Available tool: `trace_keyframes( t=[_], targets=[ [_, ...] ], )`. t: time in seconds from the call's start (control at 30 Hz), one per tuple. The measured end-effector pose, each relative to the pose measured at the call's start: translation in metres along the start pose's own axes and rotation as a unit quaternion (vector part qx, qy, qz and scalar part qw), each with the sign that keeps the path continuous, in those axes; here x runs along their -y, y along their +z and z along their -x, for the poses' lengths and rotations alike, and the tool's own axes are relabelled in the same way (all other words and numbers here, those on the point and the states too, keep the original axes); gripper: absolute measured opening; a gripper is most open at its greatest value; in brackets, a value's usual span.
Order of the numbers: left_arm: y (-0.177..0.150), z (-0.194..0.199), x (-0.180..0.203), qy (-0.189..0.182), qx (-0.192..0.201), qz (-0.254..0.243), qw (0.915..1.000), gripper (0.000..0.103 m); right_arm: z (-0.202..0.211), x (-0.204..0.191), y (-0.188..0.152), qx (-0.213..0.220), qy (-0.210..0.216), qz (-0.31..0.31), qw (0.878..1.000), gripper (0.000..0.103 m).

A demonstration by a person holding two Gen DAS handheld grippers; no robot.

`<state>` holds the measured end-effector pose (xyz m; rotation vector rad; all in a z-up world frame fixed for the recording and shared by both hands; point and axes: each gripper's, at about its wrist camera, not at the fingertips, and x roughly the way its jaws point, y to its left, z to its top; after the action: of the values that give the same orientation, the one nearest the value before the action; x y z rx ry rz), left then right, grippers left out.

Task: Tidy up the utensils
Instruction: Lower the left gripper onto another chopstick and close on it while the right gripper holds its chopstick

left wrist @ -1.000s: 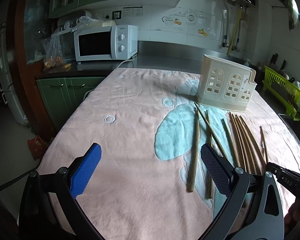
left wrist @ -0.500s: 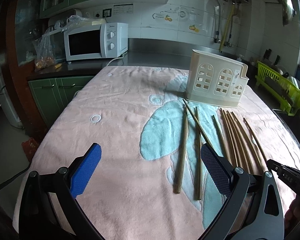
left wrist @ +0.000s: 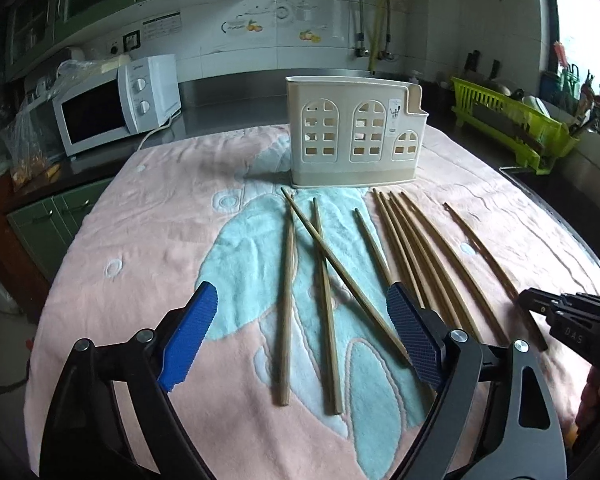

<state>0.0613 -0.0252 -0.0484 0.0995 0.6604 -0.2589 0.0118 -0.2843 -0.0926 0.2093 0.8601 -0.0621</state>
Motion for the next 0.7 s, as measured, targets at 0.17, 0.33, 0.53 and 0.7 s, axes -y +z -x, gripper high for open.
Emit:
trace_keyframes(
  t=[0.17, 0.33, 0.53, 0.7],
  targets=[
    [0.010, -0.002, -0.008, -0.033, -0.019, 0.042, 0.9984, 0.075, 0.000, 0.006, 0.003, 0.001, 0.010, -0.011, 1.000, 0.011],
    [-0.005, -0.018, 0.008, -0.050, -0.049, 0.082, 0.9942, 0.054, -0.004, 0.003, 0.001, -0.004, 0.023, -0.004, 1.000, 0.016],
    [-0.017, -0.038, 0.033, -0.037, -0.075, 0.081, 0.9933, 0.037, -0.007, 0.005, 0.000, -0.005, 0.032, -0.008, 0.999, 0.016],
    [-0.018, -0.047, 0.038, -0.031, -0.087, 0.075, 0.9928, 0.029, -0.007, 0.006, -0.001, -0.003, 0.036, -0.008, 0.999, 0.016]
  ],
)
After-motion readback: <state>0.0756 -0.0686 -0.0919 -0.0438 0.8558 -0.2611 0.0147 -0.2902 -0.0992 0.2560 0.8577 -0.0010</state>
